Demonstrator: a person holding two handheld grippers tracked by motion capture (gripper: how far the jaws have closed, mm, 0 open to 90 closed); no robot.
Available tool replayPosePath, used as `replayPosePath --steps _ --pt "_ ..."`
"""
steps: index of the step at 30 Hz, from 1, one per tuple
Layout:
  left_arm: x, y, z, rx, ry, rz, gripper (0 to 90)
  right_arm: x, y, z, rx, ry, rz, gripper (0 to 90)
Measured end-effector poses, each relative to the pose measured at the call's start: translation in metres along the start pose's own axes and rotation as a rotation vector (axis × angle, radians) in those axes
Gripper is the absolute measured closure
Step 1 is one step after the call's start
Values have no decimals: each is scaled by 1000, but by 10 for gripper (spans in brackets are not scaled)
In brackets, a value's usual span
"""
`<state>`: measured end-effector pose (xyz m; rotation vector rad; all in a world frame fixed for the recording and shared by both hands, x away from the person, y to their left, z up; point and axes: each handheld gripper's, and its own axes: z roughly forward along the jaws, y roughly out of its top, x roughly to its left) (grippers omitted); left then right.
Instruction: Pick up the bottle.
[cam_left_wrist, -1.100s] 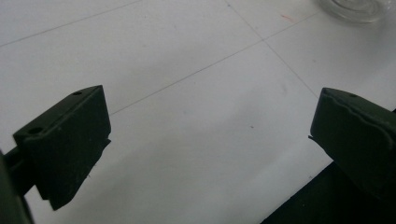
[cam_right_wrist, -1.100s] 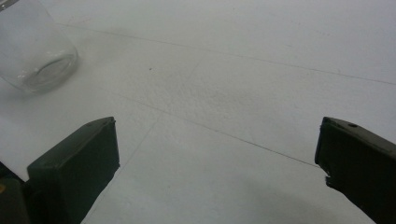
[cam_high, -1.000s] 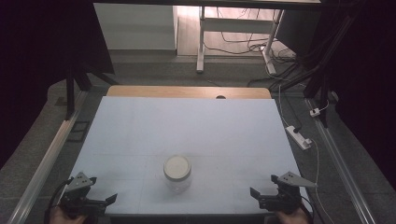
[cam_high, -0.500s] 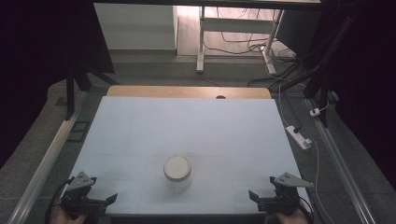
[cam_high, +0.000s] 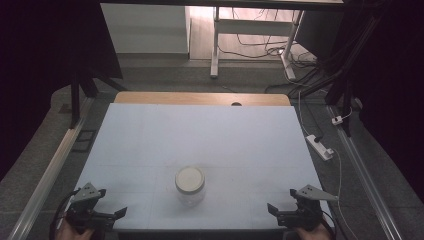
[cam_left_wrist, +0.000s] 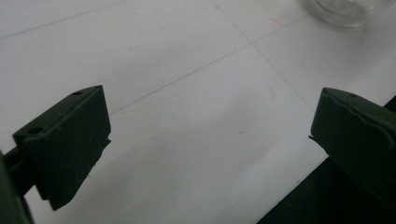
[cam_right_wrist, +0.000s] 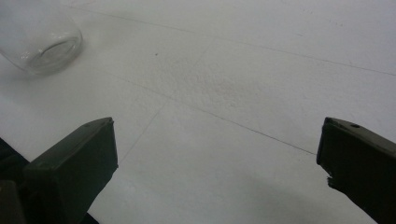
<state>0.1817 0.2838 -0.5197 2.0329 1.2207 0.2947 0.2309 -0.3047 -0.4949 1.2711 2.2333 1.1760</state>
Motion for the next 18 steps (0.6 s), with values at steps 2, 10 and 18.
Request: replayPosePath --steps 2,10,18 --pt "-2 3 0 -25 -22 34 0 0 0 0 2 0 -4 0" --pt "1 6 1 -75 -84 53 0 0 0 1 9 10 -1 0" --pt "-3 15 10 -117 -149 84 0 0 1 2 22 17 -4 0"
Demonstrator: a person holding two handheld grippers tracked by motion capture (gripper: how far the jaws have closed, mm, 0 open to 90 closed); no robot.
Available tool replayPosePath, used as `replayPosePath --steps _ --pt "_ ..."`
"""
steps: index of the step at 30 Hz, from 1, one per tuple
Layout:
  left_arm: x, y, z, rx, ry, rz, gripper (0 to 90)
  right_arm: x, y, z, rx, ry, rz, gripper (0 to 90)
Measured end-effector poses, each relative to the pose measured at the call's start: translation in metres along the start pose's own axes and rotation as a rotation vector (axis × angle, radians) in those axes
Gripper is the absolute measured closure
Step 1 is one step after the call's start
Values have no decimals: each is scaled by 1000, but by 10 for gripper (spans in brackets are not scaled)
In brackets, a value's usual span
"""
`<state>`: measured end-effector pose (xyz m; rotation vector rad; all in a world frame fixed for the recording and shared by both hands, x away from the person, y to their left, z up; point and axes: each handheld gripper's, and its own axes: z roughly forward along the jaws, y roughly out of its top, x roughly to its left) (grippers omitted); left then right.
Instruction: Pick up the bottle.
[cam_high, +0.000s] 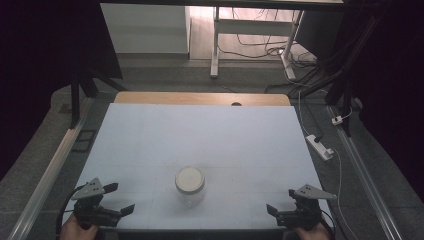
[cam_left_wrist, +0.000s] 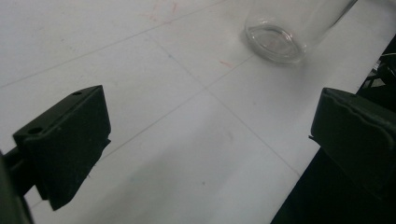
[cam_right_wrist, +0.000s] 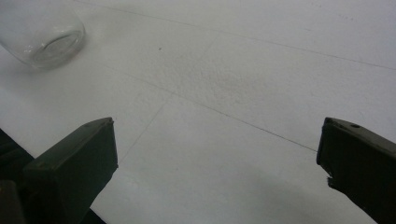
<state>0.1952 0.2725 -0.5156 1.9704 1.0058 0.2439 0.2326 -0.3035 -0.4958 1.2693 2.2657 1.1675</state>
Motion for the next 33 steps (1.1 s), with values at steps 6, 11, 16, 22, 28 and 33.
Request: replayPosePath --steps 6,11,16,22,28,33 --pt "-7 7 11 13 -2 42 0 0 0 1 13 5 -2 0" --pt "-14 11 22 32 3 88 0 1 1 2 17 3 -11 0" --pt "-18 16 30 17 -19 79 0 1 1 3 27 5 -15 0" --pt "-25 24 41 35 -41 107 0 2 1 3 35 5 -19 0" --pt "-31 32 50 48 -44 131 0 2 1 4 37 4 -20 0" --pt "-35 40 58 42 -54 149 0 1 1 4 38 5 -19 0"
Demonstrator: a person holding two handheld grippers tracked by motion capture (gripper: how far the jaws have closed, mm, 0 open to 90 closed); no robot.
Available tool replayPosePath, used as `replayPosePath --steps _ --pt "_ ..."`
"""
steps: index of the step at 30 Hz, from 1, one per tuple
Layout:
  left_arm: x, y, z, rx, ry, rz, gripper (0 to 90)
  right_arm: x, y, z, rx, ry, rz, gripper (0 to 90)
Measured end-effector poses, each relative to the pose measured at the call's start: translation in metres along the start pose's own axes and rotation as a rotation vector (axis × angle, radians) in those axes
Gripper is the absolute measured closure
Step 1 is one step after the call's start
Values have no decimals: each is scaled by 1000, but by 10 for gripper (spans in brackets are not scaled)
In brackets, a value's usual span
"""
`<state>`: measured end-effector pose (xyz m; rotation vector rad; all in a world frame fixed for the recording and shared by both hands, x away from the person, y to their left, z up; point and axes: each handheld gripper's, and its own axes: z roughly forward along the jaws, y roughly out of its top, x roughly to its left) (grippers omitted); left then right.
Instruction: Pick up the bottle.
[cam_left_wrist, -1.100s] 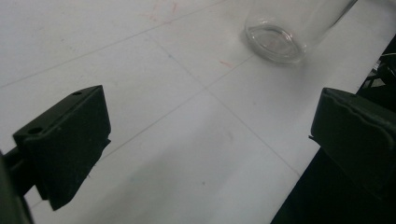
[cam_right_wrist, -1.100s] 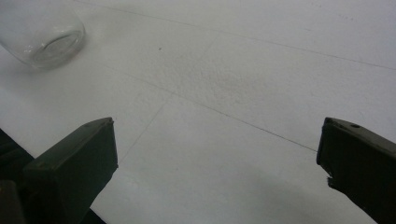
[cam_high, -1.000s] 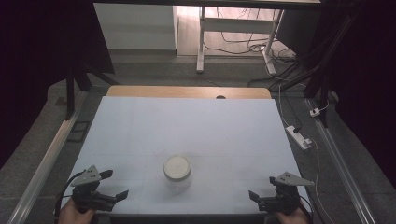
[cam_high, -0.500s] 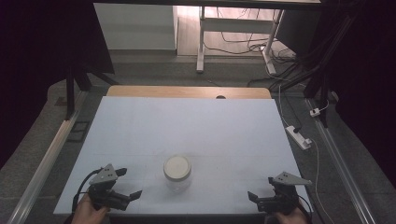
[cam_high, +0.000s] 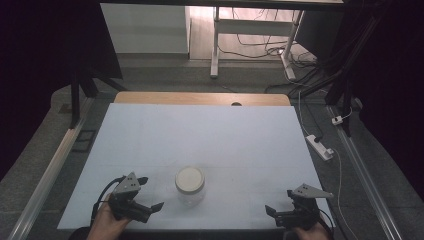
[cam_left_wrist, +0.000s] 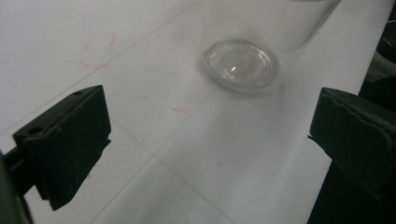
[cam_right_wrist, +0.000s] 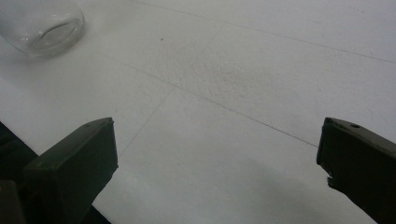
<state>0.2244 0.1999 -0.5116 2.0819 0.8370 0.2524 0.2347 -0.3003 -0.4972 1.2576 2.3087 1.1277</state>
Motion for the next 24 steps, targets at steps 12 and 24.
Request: replayPosePath --steps 12,24 --pt "-4 15 22 45 -52 95 0 0 0 1 6 6 -2 0" --pt "-7 31 45 21 -120 145 0 0 0 1 10 6 -1 0"
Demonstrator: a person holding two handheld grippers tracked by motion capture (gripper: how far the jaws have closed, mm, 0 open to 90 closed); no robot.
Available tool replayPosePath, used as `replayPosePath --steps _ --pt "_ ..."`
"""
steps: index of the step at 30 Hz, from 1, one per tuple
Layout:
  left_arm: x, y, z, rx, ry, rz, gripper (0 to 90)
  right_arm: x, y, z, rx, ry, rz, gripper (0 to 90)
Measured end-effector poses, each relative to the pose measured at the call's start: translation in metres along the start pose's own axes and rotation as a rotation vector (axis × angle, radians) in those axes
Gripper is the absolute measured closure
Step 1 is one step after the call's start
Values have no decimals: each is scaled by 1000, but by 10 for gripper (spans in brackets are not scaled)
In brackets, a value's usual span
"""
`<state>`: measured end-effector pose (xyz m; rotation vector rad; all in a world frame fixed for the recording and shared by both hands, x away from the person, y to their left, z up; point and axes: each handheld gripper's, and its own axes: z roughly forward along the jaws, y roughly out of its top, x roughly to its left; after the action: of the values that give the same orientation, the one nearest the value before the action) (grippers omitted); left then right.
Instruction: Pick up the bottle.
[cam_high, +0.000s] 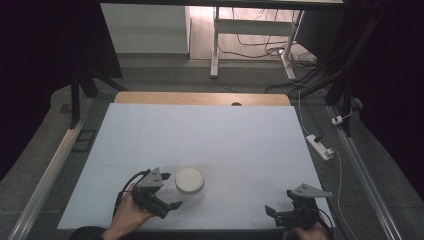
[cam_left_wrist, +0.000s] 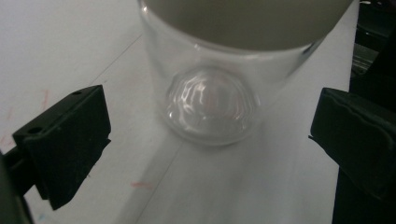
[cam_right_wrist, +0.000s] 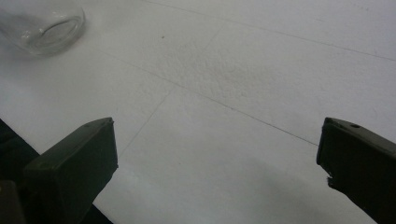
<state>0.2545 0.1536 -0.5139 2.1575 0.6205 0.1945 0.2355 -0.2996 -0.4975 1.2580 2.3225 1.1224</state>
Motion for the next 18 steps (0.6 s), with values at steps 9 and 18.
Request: replayPosePath --steps 9,18 --pt "1 10 20 -22 -21 45 0 0 0 0 2 1 -2 0" --pt "1 15 36 -22 -24 75 0 -1 0 0 3 6 0 0"
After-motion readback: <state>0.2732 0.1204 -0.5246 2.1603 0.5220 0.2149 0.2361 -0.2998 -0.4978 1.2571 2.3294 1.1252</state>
